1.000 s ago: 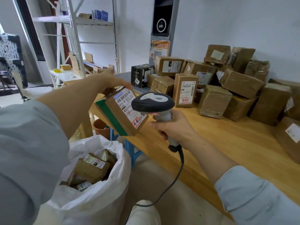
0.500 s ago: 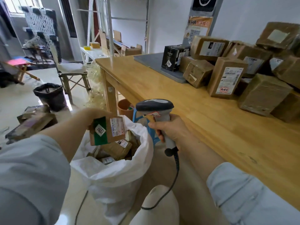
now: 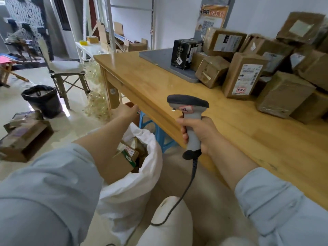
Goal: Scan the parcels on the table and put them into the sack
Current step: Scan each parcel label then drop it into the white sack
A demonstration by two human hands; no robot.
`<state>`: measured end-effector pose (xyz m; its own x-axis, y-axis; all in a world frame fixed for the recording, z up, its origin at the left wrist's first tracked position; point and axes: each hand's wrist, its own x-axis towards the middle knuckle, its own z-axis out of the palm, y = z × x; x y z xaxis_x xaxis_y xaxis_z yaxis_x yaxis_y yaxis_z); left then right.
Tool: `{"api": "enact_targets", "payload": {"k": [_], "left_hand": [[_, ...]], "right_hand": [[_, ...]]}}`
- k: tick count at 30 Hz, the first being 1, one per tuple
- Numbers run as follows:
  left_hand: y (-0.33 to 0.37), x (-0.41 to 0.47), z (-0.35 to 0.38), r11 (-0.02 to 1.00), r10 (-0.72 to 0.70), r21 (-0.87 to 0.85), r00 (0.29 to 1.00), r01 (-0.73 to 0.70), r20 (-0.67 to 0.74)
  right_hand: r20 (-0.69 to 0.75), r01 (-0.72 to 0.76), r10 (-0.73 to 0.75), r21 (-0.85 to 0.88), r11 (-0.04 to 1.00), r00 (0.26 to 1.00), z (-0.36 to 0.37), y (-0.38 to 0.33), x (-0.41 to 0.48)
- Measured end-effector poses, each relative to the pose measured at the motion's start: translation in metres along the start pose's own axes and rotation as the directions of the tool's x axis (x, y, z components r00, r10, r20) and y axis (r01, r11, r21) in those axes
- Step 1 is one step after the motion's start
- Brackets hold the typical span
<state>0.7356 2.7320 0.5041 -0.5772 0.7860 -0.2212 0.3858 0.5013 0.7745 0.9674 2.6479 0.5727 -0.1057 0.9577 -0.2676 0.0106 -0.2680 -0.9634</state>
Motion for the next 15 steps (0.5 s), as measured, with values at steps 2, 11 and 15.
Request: {"api": "enact_targets", "payload": {"k": [2,11,15], "left_hand": [[0.036,-0.019,0.007,0.989,0.147,-0.030,0.989,-0.148,-0.031],[0.178,-0.101,0.068,0.840,0.539,-0.011,0.831,-0.543,0.136],[0.231,-0.114,0.104,0.764,0.637,-0.046,0.741,-0.644,0.215]], "right_hand": [[-0.031,-0.018,0.021,0.108,0.994,0.999,-0.013,-0.013,-0.002],[-0.169,0.025,0.032,0.322,0.946,0.985,-0.121,-0.069,-0.005],[-0.282,0.070,0.032,0.343,0.937,0.959,-0.169,-0.082,0.007]]}}
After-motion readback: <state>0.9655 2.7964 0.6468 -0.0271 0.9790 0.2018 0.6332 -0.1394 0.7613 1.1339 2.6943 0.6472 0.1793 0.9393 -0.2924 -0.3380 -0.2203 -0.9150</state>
